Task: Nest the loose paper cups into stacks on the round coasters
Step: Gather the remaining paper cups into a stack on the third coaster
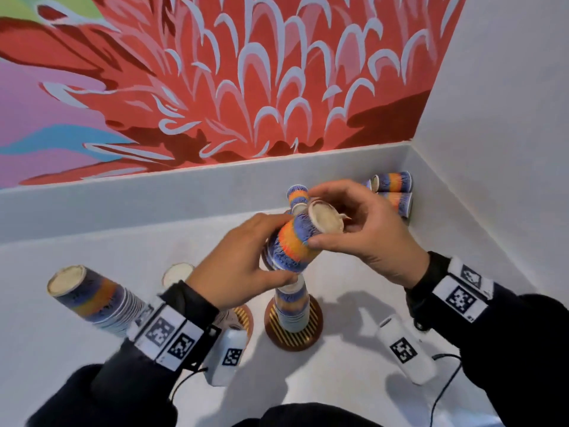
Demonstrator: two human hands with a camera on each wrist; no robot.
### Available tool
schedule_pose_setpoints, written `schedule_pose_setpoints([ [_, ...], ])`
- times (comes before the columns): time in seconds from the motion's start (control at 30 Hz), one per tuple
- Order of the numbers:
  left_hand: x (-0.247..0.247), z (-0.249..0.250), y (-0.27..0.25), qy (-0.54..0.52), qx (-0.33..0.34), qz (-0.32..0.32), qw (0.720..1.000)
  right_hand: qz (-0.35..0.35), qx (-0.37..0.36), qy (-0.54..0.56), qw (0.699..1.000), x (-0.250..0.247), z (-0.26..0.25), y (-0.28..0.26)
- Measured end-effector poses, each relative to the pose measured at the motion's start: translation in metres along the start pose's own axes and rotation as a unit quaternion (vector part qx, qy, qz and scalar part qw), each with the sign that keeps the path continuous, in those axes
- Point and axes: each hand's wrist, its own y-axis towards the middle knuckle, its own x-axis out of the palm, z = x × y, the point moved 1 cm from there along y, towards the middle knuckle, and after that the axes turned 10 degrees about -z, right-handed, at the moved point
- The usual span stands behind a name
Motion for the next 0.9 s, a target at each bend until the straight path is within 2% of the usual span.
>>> schedule_pose_setpoints([
  [0.1, 0.029, -0.011, -0.001, -0.071, -0.027, -0.009, 0.997, -0.026, -0.004, -0.100, 0.995, 0.016, 0.004, 0.002],
  [0.2, 0.048, -0.023, -0.006, -0.086, -0.049, -0.007, 0.995, -0.043, -0.001, -0.189, 0.981, 0.033, 0.017, 0.001],
  [0.4, 0.049, -0.031, -0.016, -0.132, -0.086, -0.034, 0.987, -0.091, 0.075, -0.183, 0.976, 0.047, 0.053, -0.010],
  [0.53, 0.016, -0.013, -0.005, -0.171, -0.052, -0.019, 0.984, -0.038, 0.106, -0.149, 0.982, 0.031, 0.056, -0.005],
  [0.63, -0.012, 0.007, 0.018, -0.159, -0.042, 0.002, 0.986, 0.013, 0.092, -0.142, 0.986, 0.007, 0.046, 0.008],
  [0.8, -0.058, 0.030, 0.081, -0.113, -0.058, 0.074, 0.989, 0.067, 0.100, -0.179, 0.977, -0.037, 0.038, 0.043],
  [0.9, -0.076, 0.037, 0.124, -0.064, -0.060, 0.066, 0.994, 0.100, 0.122, -0.195, 0.968, -0.063, 0.045, 0.063],
])
